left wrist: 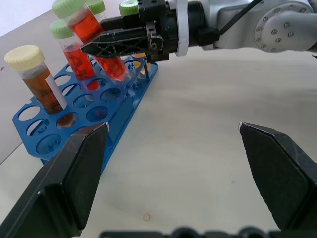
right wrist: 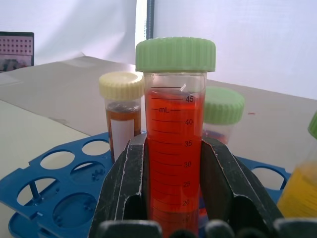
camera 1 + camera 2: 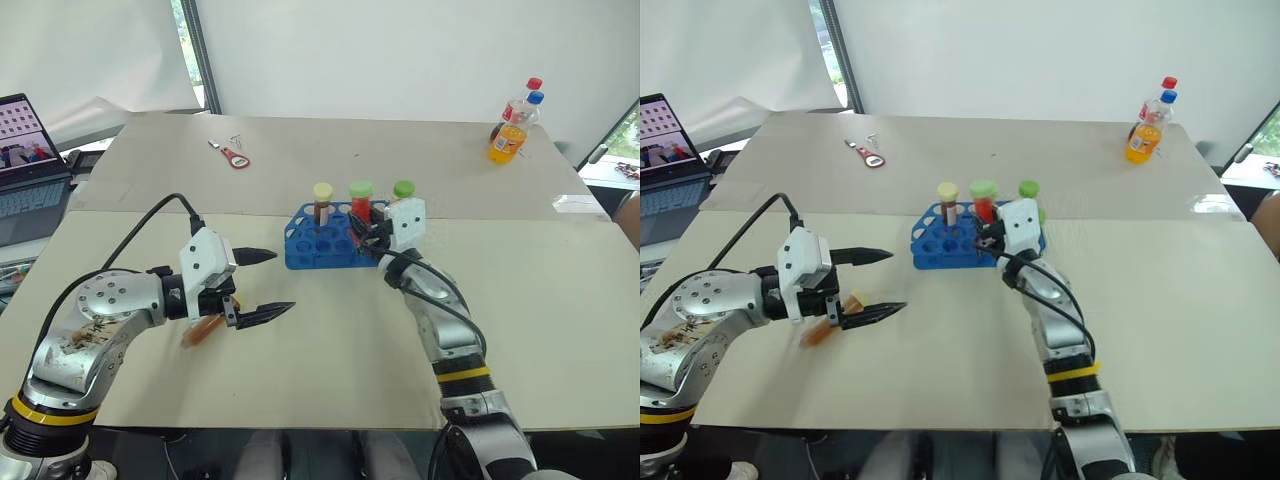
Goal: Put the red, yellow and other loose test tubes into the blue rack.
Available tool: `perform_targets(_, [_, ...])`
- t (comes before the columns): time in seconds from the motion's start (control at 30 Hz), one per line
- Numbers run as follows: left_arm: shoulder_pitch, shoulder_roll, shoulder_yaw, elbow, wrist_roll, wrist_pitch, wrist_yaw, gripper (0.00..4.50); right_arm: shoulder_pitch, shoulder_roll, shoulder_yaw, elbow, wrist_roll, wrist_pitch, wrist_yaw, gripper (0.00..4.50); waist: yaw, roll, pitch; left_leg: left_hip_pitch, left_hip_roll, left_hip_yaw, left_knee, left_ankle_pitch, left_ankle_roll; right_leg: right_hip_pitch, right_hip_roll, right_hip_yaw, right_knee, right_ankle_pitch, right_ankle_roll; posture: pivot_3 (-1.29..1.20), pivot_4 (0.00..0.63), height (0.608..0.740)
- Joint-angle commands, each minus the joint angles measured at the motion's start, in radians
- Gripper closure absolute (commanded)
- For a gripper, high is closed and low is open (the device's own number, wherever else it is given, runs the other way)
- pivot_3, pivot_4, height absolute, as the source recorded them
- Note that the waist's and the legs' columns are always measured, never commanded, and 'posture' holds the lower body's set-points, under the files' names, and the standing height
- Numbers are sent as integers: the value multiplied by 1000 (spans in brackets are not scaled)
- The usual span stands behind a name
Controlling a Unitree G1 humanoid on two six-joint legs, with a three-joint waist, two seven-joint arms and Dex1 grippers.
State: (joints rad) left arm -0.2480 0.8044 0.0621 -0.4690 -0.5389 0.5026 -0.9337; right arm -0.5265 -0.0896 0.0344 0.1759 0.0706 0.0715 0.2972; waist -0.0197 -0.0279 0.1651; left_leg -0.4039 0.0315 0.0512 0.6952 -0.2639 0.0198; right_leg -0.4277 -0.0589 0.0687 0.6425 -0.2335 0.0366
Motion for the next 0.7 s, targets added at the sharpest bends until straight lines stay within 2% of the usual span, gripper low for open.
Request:
perform_targets(0.03, [-13, -10, 34, -26, -15, -9, 19, 0, -9, 17, -8, 8, -6, -47, -37, 3486, 0, 0, 0, 0, 0, 0, 0, 0, 0, 0, 0, 0, 0, 0, 0, 0, 150, 733])
perform_targets(0.23, [-61, -77, 48, -32, -62, 57, 119, 0, 46, 74, -15, 8, 9, -112, -69, 3486, -2, 0, 0, 0, 0, -2, 0, 0, 0, 0, 0, 0, 1, 0, 0, 0, 150, 733])
perform_targets(0.3, [-79, -89, 45, -30, -57, 70, 146, 0, 59, 75, -9, 3, 3, -123, -63, 2437, -5, 0, 0, 0, 0, -6, 0, 0, 0, 0, 0, 0, 4, 0, 0, 0, 150, 733])
perform_targets(0.47, [-105, -66, 42, -26, -53, 113, 161, 0, 93, 49, 0, -22, -22, -99, -61, 749, -12, 0, 0, 0, 0, -8, 0, 0, 0, 0, 0, 0, 5, 0, 0, 0, 150, 733])
perform_targets(0.7, [-119, 59, 50, -9, -28, 177, 129, 0, 195, -32, 30, -183, -19, -45, 6, 749, -20, 0, 0, 0, 0, -9, -1, 0, 0, 0, 0, 0, 4, 0, 0, 0, 150, 733])
